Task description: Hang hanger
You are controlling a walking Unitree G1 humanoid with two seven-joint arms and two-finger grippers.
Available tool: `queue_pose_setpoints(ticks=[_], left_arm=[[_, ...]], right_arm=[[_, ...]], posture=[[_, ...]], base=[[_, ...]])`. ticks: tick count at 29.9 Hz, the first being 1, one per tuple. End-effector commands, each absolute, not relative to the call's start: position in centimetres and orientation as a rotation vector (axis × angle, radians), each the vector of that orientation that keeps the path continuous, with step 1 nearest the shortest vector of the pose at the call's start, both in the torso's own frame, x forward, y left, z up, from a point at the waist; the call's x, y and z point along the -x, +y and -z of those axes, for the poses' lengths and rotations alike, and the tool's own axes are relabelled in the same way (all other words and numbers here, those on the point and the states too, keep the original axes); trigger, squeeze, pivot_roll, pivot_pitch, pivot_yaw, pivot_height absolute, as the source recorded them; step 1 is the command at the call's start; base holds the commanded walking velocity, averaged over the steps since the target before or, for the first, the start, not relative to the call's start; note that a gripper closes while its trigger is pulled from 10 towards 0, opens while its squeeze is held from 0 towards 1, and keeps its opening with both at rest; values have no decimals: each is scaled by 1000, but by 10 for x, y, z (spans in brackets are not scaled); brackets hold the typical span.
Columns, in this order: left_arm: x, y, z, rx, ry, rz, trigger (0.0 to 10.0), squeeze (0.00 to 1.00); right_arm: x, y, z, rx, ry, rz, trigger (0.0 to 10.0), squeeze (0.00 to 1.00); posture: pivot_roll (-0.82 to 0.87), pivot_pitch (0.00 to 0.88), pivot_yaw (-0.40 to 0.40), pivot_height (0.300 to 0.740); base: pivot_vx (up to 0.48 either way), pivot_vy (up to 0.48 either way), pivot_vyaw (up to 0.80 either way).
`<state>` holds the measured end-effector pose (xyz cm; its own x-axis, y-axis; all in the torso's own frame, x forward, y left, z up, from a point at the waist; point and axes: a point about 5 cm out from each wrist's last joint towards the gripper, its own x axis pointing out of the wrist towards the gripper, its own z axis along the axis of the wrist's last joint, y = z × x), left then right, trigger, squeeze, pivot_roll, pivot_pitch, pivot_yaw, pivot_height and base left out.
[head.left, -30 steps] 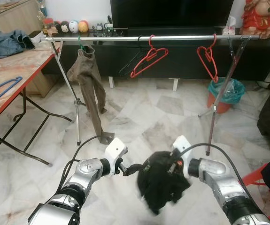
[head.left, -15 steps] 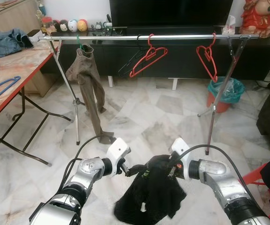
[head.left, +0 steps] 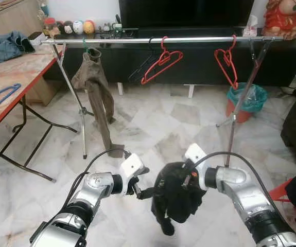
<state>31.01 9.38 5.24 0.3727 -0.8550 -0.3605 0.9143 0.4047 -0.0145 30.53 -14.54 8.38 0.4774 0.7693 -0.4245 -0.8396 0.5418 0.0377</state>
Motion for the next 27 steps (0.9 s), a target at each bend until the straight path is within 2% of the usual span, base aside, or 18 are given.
queue_pose_setpoints(ticks=[1, 4, 5, 6, 24, 25, 26, 27], left_arm=[[-311, 95, -51, -222, 351, 1129, 10000, 1000], [-312, 95, -51, -233, 353, 1116, 10000, 1000], [-312, 94, -51, -245, 348, 1108, 10000, 910], [-313, 94, -51, -263, 341, 1092, 10000, 0], [-317, 94, -52, -254, 342, 1038, 10000, 0], [-317, 94, -52, -251, 341, 1034, 9412, 0], [-317, 94, -52, -247, 341, 1031, 9412, 0], [-318, 93, -53, -246, 340, 1030, 2980, 0]], right_arm=[[-308, -137, -98, 217, 369, -1031, 10000, 0], [-307, -136, -99, 224, 367, -1040, 10000, 0], [-307, -135, -100, 224, 365, -1047, 10000, 0], [-306, -134, -102, 225, 363, -1057, 10000, 0], [-288, -114, -123, 198, 297, -1223, 10000, 0], [-287, -114, -122, 199, 303, -1218, 10000, 0], [-287, -115, -122, 200, 306, -1215, 10000, 0], [-287, -115, -121, 200, 308, -1212, 10000, 0]], posture=[[-50, 24, 84, 740], [-51, 25, 85, 740], [-51, 25, 85, 740], [-51, 26, 86, 740], [-52, 29, 88, 740], [-52, 29, 89, 740], [-52, 29, 89, 740], [-53, 29, 89, 740]], base=[[0, 0, 0], [0, 0, 0], [0, 0, 0], [0, 0, 0], [0, 0, 0], [0, 0, 0], [0, 0, 0], [0, 0, 0]])
